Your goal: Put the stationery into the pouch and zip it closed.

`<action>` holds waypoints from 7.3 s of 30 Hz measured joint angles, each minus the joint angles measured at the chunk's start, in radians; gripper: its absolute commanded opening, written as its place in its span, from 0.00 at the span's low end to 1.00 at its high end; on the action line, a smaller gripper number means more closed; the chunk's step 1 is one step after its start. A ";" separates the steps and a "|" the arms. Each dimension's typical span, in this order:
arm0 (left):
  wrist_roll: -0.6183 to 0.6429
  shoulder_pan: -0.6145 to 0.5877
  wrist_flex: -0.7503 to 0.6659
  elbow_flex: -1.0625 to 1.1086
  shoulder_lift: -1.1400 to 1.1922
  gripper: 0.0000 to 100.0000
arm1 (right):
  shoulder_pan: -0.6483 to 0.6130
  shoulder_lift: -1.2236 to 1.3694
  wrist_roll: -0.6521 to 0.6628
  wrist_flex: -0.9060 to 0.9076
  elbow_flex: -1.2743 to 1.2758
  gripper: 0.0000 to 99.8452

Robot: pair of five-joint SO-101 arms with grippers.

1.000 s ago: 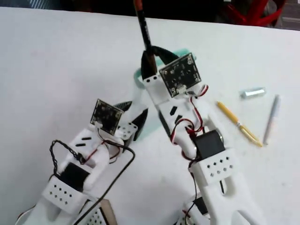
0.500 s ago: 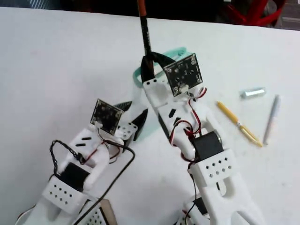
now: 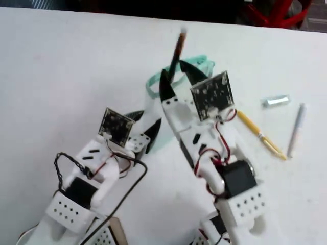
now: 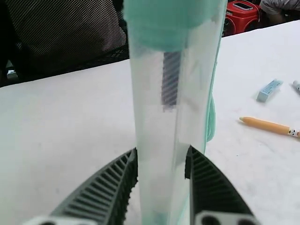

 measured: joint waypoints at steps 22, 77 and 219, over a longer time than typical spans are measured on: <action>0.000 0.000 0.000 0.000 0.000 0.17 | 0.230 -0.060 -0.002 0.035 0.130 0.14; 0.000 0.000 0.000 0.000 0.000 0.17 | 0.226 -0.057 0.110 -0.555 0.778 0.10; 0.000 0.000 0.187 -0.078 0.000 0.21 | 0.773 1.458 0.101 0.302 -0.608 0.02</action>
